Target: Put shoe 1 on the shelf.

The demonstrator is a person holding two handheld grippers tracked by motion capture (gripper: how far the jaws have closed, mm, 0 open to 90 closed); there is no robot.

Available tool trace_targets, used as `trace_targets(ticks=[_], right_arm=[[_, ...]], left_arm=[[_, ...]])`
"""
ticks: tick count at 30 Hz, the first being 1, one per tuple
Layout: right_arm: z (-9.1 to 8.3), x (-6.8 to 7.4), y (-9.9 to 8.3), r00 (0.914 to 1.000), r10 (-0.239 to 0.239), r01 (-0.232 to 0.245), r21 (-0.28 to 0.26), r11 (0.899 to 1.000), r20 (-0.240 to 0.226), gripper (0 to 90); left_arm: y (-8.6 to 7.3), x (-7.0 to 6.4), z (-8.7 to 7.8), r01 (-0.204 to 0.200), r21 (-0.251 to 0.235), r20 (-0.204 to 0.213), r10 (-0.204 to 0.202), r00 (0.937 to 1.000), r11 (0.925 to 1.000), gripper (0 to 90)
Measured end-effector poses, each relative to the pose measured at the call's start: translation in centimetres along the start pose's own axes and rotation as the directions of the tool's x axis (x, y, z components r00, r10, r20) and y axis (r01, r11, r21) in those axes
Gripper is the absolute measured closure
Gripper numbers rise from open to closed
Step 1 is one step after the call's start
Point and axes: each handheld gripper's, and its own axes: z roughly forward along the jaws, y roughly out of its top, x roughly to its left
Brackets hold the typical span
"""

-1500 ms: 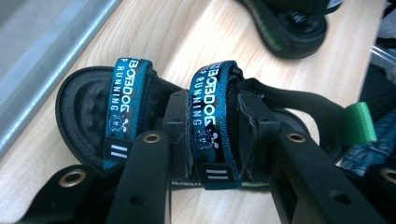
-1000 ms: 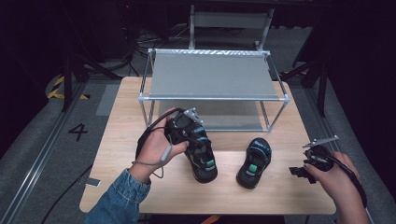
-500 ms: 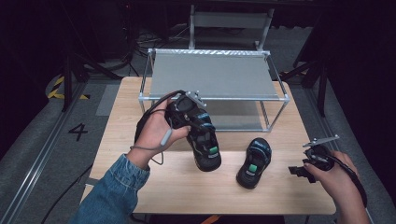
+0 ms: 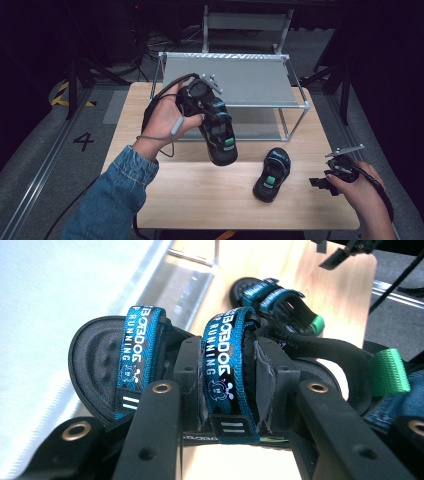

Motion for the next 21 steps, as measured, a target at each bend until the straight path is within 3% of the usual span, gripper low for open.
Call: trace_targets(ticks=[9,21], right_arm=[[-0.1,-0.2,-0.1,1.0,0.003,-0.004,-0.008,1.0,-0.008,32.3],[-0.7,-0.2,0.0,0.9999,-0.008,0.008,-0.037,0.999,-0.011,32.3]], left_arm=[[2.2,2.1,-0.7,-0.02,0.011,-0.04,0.02,0.999,0.9998,67.7],[4.4,5.6,0.2,-0.042,-0.006,-0.058,0.042,0.9974,0.9991,67.6]])
